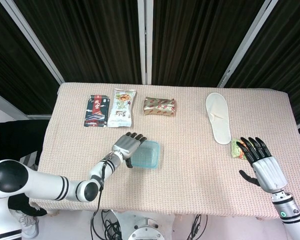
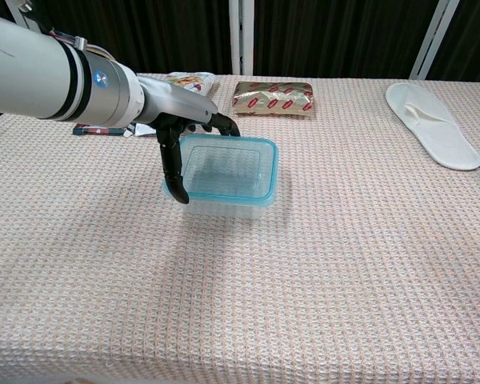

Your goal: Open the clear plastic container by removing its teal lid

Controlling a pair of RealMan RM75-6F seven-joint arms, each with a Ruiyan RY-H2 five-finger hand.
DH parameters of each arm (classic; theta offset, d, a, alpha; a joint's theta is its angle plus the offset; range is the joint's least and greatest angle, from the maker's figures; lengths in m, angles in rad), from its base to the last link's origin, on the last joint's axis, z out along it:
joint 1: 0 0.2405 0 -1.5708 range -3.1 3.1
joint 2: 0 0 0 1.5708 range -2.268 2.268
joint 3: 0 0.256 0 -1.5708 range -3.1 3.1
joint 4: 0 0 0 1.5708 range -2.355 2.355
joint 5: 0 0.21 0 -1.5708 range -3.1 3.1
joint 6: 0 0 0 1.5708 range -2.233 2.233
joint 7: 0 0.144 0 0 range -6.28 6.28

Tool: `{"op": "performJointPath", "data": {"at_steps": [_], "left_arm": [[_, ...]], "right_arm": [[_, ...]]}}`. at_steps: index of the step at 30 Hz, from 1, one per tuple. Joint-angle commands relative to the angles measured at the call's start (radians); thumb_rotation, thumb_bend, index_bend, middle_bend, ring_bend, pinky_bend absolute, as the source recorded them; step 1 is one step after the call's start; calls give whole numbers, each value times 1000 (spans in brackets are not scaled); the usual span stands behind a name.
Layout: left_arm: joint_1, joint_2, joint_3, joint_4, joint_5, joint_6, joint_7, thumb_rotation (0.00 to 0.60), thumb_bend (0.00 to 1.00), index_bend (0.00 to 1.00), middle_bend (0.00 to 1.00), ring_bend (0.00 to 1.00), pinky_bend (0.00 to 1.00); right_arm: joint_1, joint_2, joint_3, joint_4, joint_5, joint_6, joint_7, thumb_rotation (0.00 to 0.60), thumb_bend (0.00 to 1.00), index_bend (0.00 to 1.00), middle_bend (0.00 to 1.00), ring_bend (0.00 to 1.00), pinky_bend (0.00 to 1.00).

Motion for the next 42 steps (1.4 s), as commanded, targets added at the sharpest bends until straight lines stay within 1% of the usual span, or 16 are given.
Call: {"op": "performJointPath", "data": {"at_steps": [1, 10, 19, 20, 22, 23, 24, 26, 29, 32, 36, 39, 42], "left_arm": [[0, 2, -2, -3, 1, 0, -1, 600, 88, 0, 5, 0, 87], [3, 11, 5, -13, 1, 1, -2, 600, 88, 0, 0, 0, 88], [-5, -16, 0, 18, -3, -7, 2, 600, 82, 0, 1, 0, 96], [-9, -20, 1, 24, -10, -8, 7, 600, 80, 0, 5, 0, 97], [-12, -26, -1, 34, -18, -6, 8, 600, 74, 17, 44, 0, 100], [-10, -32, -5, 41, -18, -2, 4, 600, 72, 39, 75, 6, 105], [-8, -37, -8, 46, -15, 1, 0, 600, 67, 85, 125, 27, 118], [-2, -46, -13, 54, -5, 6, -6, 600, 66, 139, 178, 64, 136], [4, -58, -15, 61, 12, 16, -6, 600, 65, 185, 222, 97, 142], [6, -68, -19, 62, 15, 21, -3, 600, 64, 189, 233, 101, 142], [6, -82, -30, 61, 20, 24, -2, 600, 61, 189, 236, 101, 142], [4, -94, -37, 63, 23, 23, 1, 600, 61, 189, 236, 101, 142], [0, -103, -43, 68, 19, 18, 4, 600, 60, 189, 236, 102, 142]], "right_arm": [[1, -1, -1, 1, 2, -2, 1, 600, 128, 40, 41, 0, 0], [-1, -4, -3, 6, 8, -2, 7, 600, 129, 40, 41, 0, 0], [9, -15, -6, 10, 2, -12, 10, 600, 129, 40, 41, 0, 0], [11, -18, -7, 11, -1, -13, 11, 600, 128, 40, 42, 0, 0], [17, -33, -5, 15, -6, -13, 16, 600, 128, 41, 47, 0, 0], [22, -48, -2, 20, -10, -13, 16, 600, 128, 41, 51, 0, 0], [28, -62, 1, 26, -14, -12, 17, 600, 129, 40, 58, 0, 0], [44, -104, 9, 43, -32, -5, 25, 600, 129, 40, 74, 0, 0], [80, -180, 20, 67, -73, 8, 50, 600, 117, 39, 81, 0, 0], [122, -269, 37, 94, -115, 20, 49, 600, 100, 37, 59, 0, 0], [172, -370, 37, 119, -142, -13, 33, 600, 42, 1, 3, 0, 0], [196, -433, 36, 140, -144, -36, 19, 600, 10, 0, 0, 0, 0], [211, -490, 44, 178, -139, -39, -6, 600, 0, 0, 0, 0, 0]]}}
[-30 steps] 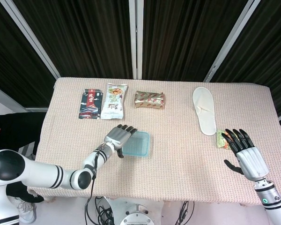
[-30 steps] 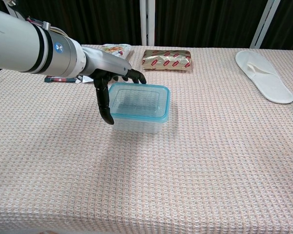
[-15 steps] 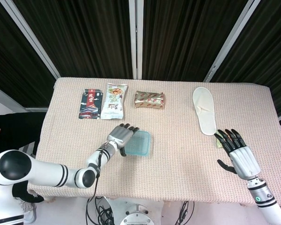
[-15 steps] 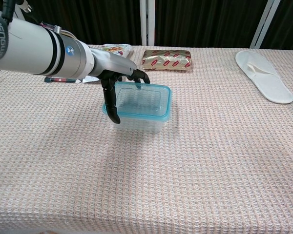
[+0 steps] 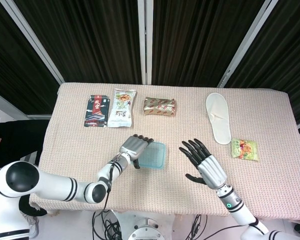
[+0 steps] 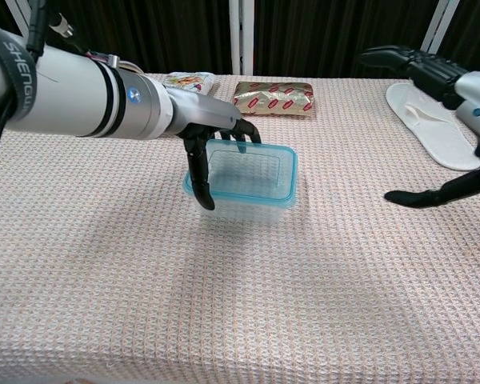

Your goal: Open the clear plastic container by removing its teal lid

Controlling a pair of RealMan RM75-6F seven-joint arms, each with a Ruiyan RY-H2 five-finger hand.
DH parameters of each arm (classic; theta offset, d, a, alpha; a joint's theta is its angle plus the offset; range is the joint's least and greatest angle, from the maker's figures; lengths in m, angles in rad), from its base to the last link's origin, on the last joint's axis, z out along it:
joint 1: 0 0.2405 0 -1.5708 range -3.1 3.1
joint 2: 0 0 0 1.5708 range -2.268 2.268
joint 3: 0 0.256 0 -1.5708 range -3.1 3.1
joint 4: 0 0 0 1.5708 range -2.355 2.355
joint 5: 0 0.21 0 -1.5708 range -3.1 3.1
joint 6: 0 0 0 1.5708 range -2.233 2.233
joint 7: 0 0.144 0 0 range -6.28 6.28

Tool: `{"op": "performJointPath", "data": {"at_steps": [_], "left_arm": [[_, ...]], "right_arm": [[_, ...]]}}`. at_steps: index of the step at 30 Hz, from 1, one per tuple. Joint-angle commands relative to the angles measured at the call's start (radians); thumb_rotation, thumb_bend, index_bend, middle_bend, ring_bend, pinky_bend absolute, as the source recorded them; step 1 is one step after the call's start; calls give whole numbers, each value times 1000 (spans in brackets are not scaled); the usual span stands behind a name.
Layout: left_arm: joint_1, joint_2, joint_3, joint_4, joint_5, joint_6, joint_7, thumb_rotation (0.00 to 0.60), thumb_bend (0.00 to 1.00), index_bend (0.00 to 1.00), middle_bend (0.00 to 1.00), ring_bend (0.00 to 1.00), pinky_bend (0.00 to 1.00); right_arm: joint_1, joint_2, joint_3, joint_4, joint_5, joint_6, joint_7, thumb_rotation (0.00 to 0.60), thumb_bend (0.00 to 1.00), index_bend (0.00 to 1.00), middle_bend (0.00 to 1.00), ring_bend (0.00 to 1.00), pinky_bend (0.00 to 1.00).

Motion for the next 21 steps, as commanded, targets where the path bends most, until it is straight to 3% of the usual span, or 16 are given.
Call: {"op": "performJointPath", "data": {"at_steps": [1, 7, 21], "left_arm": [[-3, -5, -3, 4, -3, -2, 4, 600, 60, 189, 236, 101, 142], [-2, -8, -11, 11, -14, -13, -2, 600, 59, 189, 236, 101, 142], [2, -15, -10, 13, -7, -18, -4, 600, 60, 189, 236, 101, 143]], "right_arm": [[29, -71, 10, 53, -6, -9, -34, 600, 0, 0, 0, 0, 0], [51, -158, 17, 142, -8, 0, -99, 600, 0, 0, 0, 0, 0], [93, -266, 4, 261, 13, -7, -109, 600, 0, 0, 0, 0, 0]]}}
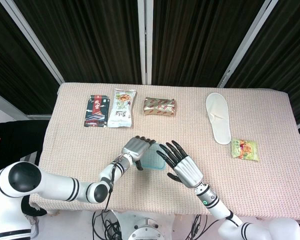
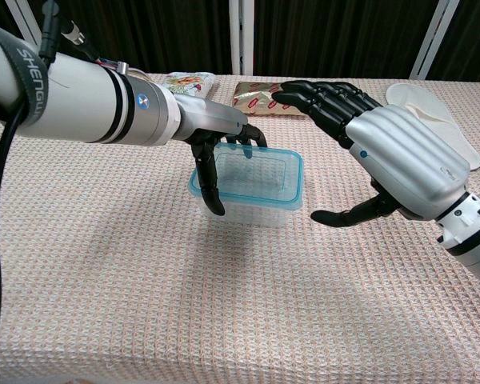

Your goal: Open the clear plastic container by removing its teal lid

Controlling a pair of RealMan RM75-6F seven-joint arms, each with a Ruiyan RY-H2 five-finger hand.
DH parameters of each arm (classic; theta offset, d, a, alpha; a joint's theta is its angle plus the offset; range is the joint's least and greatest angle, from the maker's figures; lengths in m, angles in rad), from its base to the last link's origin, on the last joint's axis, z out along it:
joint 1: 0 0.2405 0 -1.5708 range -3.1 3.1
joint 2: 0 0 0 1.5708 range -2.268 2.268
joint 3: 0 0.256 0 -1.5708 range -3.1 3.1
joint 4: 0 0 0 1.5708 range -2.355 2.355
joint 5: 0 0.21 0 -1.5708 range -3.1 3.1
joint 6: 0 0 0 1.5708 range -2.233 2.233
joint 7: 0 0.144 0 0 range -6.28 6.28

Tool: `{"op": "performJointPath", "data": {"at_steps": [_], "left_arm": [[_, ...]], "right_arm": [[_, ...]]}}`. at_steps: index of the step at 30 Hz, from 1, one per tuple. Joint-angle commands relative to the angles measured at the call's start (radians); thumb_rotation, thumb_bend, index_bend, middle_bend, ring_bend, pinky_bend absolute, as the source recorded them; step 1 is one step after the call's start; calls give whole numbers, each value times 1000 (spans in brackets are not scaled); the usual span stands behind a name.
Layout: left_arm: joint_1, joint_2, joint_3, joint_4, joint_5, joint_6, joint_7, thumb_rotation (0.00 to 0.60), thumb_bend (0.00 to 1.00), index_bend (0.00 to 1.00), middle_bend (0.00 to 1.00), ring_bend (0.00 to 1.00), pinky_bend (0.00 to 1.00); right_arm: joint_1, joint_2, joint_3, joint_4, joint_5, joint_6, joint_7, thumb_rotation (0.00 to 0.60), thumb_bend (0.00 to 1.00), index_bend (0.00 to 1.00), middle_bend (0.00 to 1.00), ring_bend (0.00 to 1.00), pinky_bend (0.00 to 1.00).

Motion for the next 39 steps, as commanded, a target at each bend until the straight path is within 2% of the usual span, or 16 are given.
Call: {"op": "performJointPath", "data": {"at_steps": [1, 11, 29, 39], "left_arm": [[1, -1, 0, 0, 2, 3, 1, 600, 61, 189, 236, 101, 143], [4, -3, -1, 1, 8, 1, -1, 600, 60, 187, 236, 101, 145], [8, 0, -2, -12, 13, 15, 2, 600, 60, 183, 236, 101, 147], [19, -9, -1, -3, 34, 24, 1, 600, 60, 183, 239, 102, 147]], "right_arm": [[10, -19, 0, 21, 7, -2, -3, 600, 0, 0, 0, 0, 0], [42, -66, -4, 75, 18, -1, 5, 600, 0, 0, 0, 0, 0], [70, -88, -10, 98, 40, 7, 5, 600, 0, 0, 0, 0, 0], [79, -82, -8, 91, 42, 28, -11, 600, 80, 0, 0, 0, 0]]}}
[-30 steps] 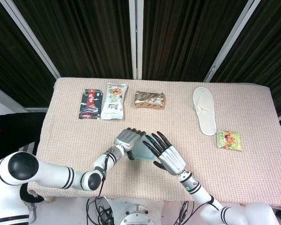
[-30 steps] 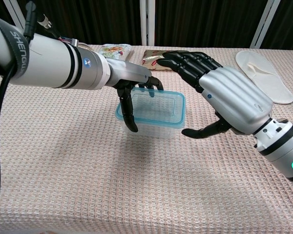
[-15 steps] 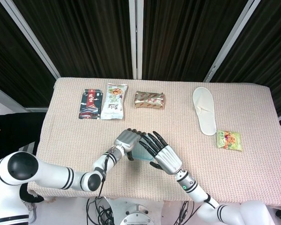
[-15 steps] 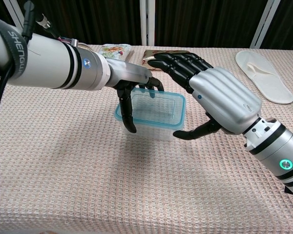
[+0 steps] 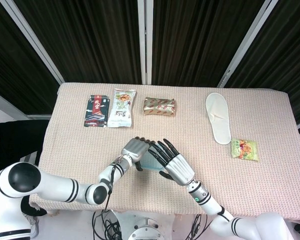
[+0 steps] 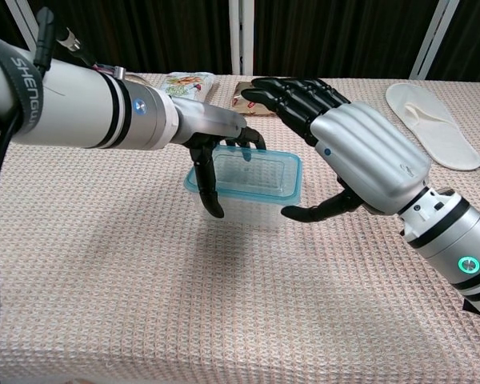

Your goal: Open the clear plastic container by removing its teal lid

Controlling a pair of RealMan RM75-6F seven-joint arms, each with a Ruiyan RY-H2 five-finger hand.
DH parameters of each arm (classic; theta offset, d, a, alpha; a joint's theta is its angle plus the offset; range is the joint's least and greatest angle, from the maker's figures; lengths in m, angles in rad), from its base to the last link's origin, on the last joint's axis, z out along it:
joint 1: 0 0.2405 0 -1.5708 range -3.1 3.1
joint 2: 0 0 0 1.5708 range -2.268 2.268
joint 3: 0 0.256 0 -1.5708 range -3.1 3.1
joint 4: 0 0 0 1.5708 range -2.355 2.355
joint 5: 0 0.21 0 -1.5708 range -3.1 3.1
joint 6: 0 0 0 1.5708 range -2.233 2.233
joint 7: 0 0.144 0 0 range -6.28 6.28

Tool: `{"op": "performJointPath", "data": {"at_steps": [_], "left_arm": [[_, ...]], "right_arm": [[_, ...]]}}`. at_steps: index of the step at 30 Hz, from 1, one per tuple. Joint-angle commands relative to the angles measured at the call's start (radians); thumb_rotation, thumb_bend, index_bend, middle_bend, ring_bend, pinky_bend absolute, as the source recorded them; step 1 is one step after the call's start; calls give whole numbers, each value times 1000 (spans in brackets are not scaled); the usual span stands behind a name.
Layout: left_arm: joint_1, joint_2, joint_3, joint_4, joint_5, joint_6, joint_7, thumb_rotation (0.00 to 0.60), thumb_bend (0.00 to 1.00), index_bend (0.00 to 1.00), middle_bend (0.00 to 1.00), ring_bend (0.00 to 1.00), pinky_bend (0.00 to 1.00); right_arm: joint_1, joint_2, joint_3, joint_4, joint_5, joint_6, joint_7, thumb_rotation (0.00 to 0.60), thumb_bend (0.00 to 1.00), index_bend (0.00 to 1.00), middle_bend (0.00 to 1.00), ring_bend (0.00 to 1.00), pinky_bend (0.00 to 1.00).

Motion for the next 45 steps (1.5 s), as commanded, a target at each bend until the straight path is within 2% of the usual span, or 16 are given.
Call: {"op": "performJointPath", "data": {"at_steps": [1, 7, 37, 39, 45], "left_arm": [[3, -1, -1, 1, 4, 1, -2, 600, 60, 183, 239, 102, 147], [10, -9, 0, 9, 15, 6, 1, 600, 60, 183, 239, 101, 147], [45, -33, -15, 32, 58, 29, 20, 600, 60, 180, 237, 102, 147], [48, -27, -20, 27, 57, 24, 15, 600, 60, 164, 233, 102, 147], [63, -7, -35, 11, 74, 5, -15, 600, 60, 85, 198, 101, 147]], "right_arm": [[2, -1, 0, 1, 0, 4, -1, 600, 90, 0, 0, 0, 0], [5, -2, -3, 5, 1, 15, 8, 600, 120, 0, 0, 0, 0], [11, 29, -2, -45, 19, 25, 10, 600, 142, 1, 4, 0, 0], [11, 29, -4, -42, 19, 23, 9, 600, 163, 33, 22, 0, 0], [8, 21, -9, -20, 22, 20, 14, 600, 248, 249, 81, 0, 0]]}}
